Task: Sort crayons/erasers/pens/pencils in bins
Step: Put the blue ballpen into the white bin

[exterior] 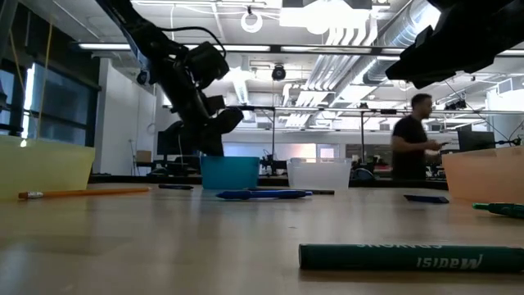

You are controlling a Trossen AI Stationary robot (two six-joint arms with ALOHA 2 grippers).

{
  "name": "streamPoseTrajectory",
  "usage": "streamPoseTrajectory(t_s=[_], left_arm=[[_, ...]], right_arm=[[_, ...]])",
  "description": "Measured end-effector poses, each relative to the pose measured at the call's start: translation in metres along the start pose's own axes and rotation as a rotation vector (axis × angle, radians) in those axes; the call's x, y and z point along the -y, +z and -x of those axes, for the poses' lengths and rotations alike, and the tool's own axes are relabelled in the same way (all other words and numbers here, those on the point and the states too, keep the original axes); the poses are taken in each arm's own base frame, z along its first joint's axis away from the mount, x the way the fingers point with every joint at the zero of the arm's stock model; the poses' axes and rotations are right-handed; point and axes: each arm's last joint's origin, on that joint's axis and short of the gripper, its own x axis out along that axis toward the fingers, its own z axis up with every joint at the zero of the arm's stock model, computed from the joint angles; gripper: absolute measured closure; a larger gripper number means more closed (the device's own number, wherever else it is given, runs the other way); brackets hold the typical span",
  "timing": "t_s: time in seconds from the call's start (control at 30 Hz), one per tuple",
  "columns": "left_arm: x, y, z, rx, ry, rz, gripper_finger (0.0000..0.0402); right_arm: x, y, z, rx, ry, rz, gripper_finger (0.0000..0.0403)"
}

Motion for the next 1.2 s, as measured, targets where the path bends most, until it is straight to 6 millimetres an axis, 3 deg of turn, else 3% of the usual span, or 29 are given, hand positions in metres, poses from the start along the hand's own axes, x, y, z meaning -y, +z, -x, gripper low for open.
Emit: streamPoseTrajectory(t_s=[0.27,0.5,0.67,0.83,1.2], left_arm=[[0.001,0.008,0.018,0.034,-0.051,-0.089,0.0313],[0.02,0.011,0.066,0.173,-0.173,-0.266,0.0355],[0.034,-0.013,0.091,0.315,-0.201,-0.357,0.0396],[0.041,-0.039,0.106,0.457,-0.275,-0.403,0.0395],[0.039,-0.091,0.116,0.7,-0.531,-0.464,0.0401]], right_arm=[[0.0,0.0,0.0,0.0,0.0,0.003,0.0403],[0.0,0.0,0.0,-0.002,-0.001,0.005,0.0403],[0.0,-0.001,0.0,-0.006,-0.002,0.011,0.0403],[0.001,-0.001,0.0,-0.007,-0.004,0.013,0.0403],[0.003,0.001,0.0,0.018,-0.086,-0.003,0.0403]])
